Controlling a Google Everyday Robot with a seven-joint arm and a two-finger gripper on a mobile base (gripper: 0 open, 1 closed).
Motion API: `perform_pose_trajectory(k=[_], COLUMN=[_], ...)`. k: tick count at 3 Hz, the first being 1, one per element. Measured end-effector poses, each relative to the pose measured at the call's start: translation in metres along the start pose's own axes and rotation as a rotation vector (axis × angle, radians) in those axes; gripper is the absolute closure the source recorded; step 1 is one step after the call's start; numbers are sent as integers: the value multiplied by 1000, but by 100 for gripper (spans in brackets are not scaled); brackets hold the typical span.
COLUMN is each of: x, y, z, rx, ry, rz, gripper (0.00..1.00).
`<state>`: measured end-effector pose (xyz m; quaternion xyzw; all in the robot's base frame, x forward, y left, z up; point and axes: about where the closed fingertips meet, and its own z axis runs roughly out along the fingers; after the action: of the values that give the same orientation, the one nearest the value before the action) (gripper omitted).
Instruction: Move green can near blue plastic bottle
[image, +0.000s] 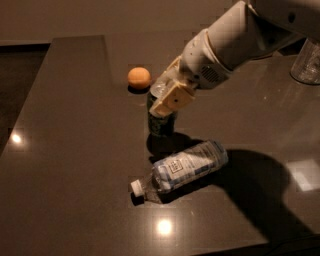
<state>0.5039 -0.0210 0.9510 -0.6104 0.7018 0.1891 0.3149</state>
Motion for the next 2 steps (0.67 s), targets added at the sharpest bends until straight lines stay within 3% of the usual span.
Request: perform_pose_trajectory(k=[1,2], x=[23,43], y=[9,16], z=[-10,-13], rx=[8,9], ry=[28,59], rz=[14,34], gripper=[98,66])
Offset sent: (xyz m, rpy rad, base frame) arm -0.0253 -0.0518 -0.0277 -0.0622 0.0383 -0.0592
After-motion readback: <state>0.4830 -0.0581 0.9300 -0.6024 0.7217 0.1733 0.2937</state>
